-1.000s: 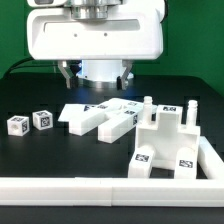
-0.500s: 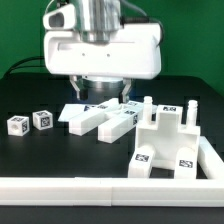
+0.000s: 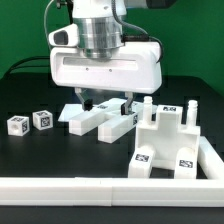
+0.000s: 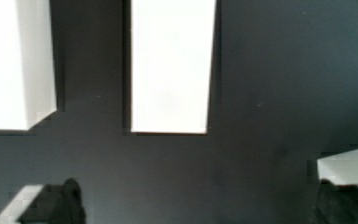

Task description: Assemble chair

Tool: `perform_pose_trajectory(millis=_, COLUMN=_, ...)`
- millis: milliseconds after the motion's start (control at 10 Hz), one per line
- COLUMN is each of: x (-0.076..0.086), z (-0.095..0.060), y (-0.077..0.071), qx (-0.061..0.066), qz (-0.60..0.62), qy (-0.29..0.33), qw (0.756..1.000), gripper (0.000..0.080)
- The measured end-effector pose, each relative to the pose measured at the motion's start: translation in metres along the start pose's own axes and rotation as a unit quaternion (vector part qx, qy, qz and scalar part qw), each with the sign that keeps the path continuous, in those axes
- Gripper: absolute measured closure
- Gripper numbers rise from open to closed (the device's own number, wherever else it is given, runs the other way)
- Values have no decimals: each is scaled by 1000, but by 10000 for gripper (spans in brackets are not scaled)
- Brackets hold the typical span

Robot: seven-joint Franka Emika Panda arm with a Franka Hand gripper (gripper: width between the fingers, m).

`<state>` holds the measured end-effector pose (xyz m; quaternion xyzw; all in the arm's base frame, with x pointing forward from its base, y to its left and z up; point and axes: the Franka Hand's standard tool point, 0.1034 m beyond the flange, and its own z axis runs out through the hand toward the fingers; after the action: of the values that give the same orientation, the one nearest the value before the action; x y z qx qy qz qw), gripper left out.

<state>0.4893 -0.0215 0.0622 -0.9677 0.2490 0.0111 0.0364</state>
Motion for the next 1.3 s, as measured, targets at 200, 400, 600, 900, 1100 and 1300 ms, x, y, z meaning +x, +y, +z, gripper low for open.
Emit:
perform_pose_trajectory(millis=200, x=-20, z=12, y=-2, qx=-10, qz=31, qy=-25, qw=999, gripper=150)
perform_pose_trajectory(millis=400, x=-39, z=35, y=-3, qx=-20, qz=37, qy=-25, qw=999, gripper=150)
perform_pose_trajectory(millis=600, x=-49, z=52, y=1, qx=-24, qz=41, qy=-16, qw=999, gripper=150)
perform_pose_trajectory(millis=900, x=-52, z=59, y=-2, qx=-27, qz=34, qy=-8, qw=999, gripper=150)
perform_pose_trajectory(millis=1100, x=-52, z=59, y=-2, qx=-27, qz=34, qy=-8, qw=999, gripper=421)
perform_pose_trajectory(millis=1300, x=-49, z=58, y=1, qx=-26, qz=11, qy=-7, qw=1000, gripper=517)
